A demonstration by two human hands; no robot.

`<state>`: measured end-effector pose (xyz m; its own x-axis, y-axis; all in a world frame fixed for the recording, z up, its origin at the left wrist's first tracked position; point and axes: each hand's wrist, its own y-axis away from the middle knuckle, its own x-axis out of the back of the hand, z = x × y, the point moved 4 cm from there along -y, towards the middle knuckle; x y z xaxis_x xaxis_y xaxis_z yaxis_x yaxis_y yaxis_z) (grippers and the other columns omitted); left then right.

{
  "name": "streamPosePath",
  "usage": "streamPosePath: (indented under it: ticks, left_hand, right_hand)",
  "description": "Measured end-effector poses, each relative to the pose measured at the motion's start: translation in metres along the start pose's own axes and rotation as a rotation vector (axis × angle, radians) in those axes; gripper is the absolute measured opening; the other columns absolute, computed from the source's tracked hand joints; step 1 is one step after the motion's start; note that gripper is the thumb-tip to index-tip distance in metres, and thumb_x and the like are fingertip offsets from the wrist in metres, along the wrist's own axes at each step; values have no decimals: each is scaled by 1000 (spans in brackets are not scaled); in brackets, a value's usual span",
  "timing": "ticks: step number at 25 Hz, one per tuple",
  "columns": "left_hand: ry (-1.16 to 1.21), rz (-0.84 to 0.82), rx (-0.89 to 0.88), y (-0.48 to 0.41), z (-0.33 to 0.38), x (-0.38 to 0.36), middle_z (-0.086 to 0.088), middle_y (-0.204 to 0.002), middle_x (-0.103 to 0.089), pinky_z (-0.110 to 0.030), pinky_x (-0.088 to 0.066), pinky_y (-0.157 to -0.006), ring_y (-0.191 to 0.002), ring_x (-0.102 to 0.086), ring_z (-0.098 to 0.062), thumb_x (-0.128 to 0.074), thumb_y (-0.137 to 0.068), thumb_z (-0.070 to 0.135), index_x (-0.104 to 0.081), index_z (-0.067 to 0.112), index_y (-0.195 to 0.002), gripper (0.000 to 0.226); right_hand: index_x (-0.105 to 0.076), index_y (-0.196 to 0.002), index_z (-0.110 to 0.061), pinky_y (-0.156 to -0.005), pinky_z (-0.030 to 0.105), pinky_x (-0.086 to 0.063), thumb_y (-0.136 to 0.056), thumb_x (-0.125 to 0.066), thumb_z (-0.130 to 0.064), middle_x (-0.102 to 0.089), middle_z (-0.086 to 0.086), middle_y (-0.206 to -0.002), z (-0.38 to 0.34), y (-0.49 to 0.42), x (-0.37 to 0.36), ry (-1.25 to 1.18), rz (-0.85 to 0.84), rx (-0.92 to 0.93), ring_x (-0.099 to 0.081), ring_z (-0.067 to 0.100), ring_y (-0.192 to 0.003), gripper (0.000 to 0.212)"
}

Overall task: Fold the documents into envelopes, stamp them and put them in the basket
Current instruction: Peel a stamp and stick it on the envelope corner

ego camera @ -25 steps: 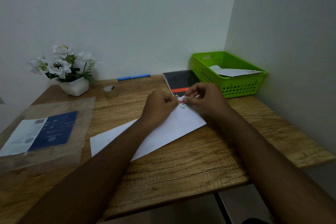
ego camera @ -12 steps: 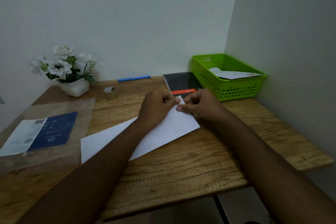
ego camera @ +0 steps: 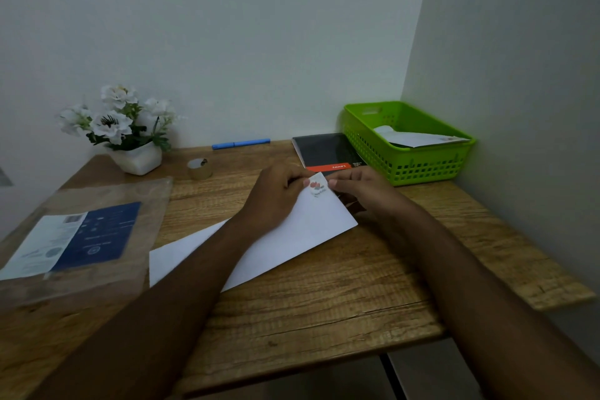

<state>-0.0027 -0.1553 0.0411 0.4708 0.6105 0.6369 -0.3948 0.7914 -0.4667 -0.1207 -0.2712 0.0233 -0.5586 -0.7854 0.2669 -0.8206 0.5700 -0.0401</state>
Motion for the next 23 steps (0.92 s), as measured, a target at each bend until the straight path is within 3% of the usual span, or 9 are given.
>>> streamPosePath:
  ticks: [3, 5, 7, 9, 11, 16, 20, 23]
  left_hand:
    - [12, 5, 27, 0, -4, 0, 7, -92, -62, -10, -39, -68, -84, -56, -3, -52, -94, 11, -59, 18, -124, 32]
    - [18, 8, 39, 1, -4, -1, 9, -83, -60, -11, -39, -68, -77, -56, -3, -52, -93, 11, -56, 18, -127, 35]
    - [-68, 70, -7, 1, -1, 4, 2, -90, -65, -18, -44, -75, -81, -57, -5, -54, -92, 12, -57, 16, -126, 34]
    - [-234, 199, -149, 4, 10, 14, -3, -96, -67, -29, -47, -82, -87, -56, -9, -58, -89, 14, -62, 13, -116, 28]
    - [-323, 301, -327, 9, 24, 21, -3, -87, -65, -33, -47, -77, -83, -53, -10, -59, -83, 10, -65, 12, -97, 15]
    - [-375, 229, -538, 26, 51, 8, -4, -66, -61, -37, -46, -56, -60, -54, -18, -59, -72, 5, -62, 9, -72, 6]
    - [-239, 246, -374, 30, 60, -3, 1, -67, -67, -30, -49, -53, -57, -58, -12, -63, -78, 14, -71, 12, -84, 10]
    - [-51, 329, -255, 20, 81, -12, 2, -87, -70, -21, -49, -61, -70, -60, -5, -66, -83, 33, -69, 16, -105, 27]
  right_hand:
    - [-75, -94, -7, -67, 30, -52, -94, -60, -23, -76, 8, -90, 1, -2, -2, -26, -5, -3, -70, 18, -76, 22]
    - [-76, -91, -10, -73, 34, -53, -90, -66, -20, -76, 10, -94, 3, -3, -3, -11, -19, 1, -71, 22, -84, 15]
    - [-76, -89, -9, -74, 36, -54, -88, -69, -19, -76, 12, -93, 4, -5, -3, -37, 20, 0, -71, 25, -86, 12]
    - [-76, -88, -9, -72, 36, -54, -85, -72, -17, -75, 13, -91, 2, -5, 2, -105, 121, 16, -70, 26, -84, 10]
    - [-76, -91, -7, -69, 35, -55, -84, -73, -16, -76, 9, -87, -2, -4, 9, -156, 244, 57, -69, 21, -78, 12]
    - [-74, -88, -12, -58, 28, -55, -86, -72, -16, -74, -2, -73, -20, 6, 26, -263, 509, 262, -67, 10, -68, 5]
    - [-73, -82, -21, -56, 21, -52, -85, -74, -17, -73, -12, -67, -32, 21, 37, -372, 732, 409, -64, 0, -65, 6]
    - [-72, -84, -20, -68, 34, -56, -87, -72, -16, -71, -7, -75, -35, 34, 58, -521, 947, 446, -64, 10, -74, 5]
